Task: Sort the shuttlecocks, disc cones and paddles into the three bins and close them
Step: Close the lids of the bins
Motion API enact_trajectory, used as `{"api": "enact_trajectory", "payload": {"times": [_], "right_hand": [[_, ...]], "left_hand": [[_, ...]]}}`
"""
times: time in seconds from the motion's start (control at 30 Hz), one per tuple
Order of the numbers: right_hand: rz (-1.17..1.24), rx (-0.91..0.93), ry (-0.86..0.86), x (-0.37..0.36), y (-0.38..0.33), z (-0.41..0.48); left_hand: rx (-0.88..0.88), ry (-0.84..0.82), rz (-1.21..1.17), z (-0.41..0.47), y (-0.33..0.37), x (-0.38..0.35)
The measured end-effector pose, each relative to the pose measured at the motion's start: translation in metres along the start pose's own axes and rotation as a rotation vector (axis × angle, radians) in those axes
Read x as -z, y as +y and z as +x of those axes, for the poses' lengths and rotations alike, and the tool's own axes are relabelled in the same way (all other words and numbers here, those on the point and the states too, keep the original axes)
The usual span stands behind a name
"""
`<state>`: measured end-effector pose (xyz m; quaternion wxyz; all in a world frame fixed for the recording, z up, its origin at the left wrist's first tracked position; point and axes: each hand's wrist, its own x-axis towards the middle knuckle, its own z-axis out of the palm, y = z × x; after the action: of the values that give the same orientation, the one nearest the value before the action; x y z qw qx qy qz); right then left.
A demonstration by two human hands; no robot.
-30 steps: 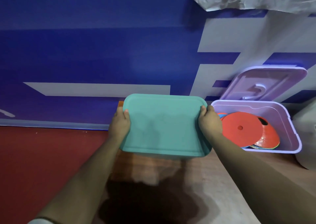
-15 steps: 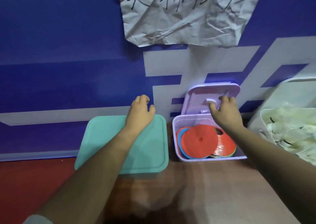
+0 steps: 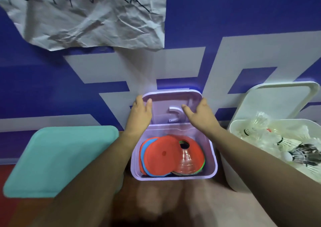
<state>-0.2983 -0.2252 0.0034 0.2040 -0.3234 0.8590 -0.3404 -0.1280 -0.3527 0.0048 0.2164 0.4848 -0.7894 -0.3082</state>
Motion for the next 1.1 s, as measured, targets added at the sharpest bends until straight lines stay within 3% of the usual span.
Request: {"api": "enact_trajectory", "payload": {"times": [0.23,0.37,0.5,0.67,0.77,0.9,1.0,1.1], "right_hand": [[0.338,0.069,-0.021,0.035,-0.025,-0.025],[0.402,-0.112,-0.072,0.057,-0.050,-0.046],[0.991,-0.333,-0.394,0.065,-0.076,-0.083],[1.408,-0.435,-0.453,0.066,-0.073,-0.118],[1.322,-0.441,-0.419,0.070,-0.048,-0.128],[1.185,-0.442,-0.295,0.070,-0.011,-0.132],[1.102,-0.483,-0.201,0.071,0.008,-0.134],[1.092,-0.504,-0.221,0.073,0.024,-0.136]], "left_hand": [[-0.122,0.150,-0.297,-0.029,0.028,0.048],[-0.178,0.159,-0.510,-0.060,0.065,0.080],[-0.336,0.094,-0.436,-0.096,0.078,0.083],[-0.495,-0.050,-0.303,-0.138,0.072,0.075],[-0.345,-0.103,-0.336,-0.150,0.054,0.076],[0.000,0.119,-0.099,-0.140,0.006,0.073],[0.255,0.027,0.013,-0.138,-0.021,0.066],[0.380,-0.123,0.002,-0.139,-0.035,0.052]]}}
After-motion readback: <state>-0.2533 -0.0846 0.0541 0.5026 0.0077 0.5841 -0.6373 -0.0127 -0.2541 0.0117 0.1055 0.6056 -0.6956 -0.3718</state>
